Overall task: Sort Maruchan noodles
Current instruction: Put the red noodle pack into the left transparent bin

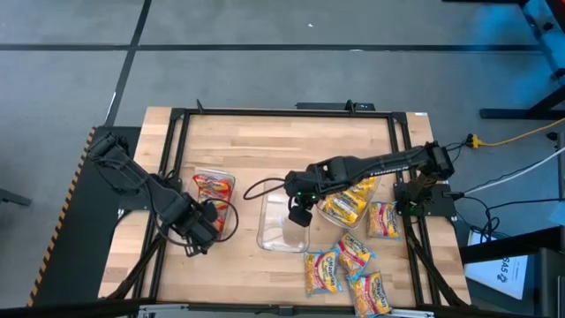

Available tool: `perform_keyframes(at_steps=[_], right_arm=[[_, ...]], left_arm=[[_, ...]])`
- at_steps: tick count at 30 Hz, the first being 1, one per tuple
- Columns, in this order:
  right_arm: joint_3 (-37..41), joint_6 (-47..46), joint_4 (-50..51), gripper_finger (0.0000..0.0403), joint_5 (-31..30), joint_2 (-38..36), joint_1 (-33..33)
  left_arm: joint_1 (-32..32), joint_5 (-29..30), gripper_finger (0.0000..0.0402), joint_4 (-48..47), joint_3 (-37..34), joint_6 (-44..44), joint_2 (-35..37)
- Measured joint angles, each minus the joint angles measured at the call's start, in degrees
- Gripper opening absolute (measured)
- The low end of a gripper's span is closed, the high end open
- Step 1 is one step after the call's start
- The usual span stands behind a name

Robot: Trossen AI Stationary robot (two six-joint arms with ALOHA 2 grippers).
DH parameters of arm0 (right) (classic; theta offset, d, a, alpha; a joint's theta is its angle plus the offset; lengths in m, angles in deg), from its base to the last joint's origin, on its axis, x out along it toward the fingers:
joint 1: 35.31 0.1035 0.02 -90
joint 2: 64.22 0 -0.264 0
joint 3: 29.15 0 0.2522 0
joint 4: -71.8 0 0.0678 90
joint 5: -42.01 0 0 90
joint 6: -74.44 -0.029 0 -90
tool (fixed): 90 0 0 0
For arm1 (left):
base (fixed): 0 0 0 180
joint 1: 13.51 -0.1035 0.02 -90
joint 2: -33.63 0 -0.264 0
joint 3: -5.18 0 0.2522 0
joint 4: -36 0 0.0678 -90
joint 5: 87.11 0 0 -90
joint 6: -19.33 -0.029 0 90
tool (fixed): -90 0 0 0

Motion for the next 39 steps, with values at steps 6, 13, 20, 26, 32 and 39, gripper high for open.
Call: perform_keyframes(at_steps=[6, 13, 20, 26, 32, 39], right_arm=[[0.00, -0.07, -0.09, 0.0014, -1.05, 0.00, 0.32], [0.00, -0.18, -1.29, 0.0014, -1.03, 0.00, 0.29], [0.00, -0.18, -2.30, 0.0014, -0.95, 0.00, 0.29], [0.00, -0.18, -2.27, 0.0014, -0.92, 0.00, 0.29], [0.00, -0.18, -2.23, 0.0014, -0.90, 0.00, 0.29], [0.00, -0.18, -2.21, 0.0014, -0.90, 0.00, 0.29]], left_arm=[[-0.02, -1.82, 0.0000, 5.09, -3.92, -1.86, 0.03], [-1.46, 0.88, 0.0000, 9.15, -4.60, -4.59, 0.03], [-4.63, 2.26, 0.0000, 11.30, -4.60, -8.60, -1.08], [-7.46, 0.98, 0.0000, 15.74, -4.61, -15.21, -6.01], [-8.58, 0.12, 0.0000, 15.78, -4.60, -16.74, -8.43], [-8.59, 3.82, 0.0000, 15.54, -3.13, -13.80, -1.49]])
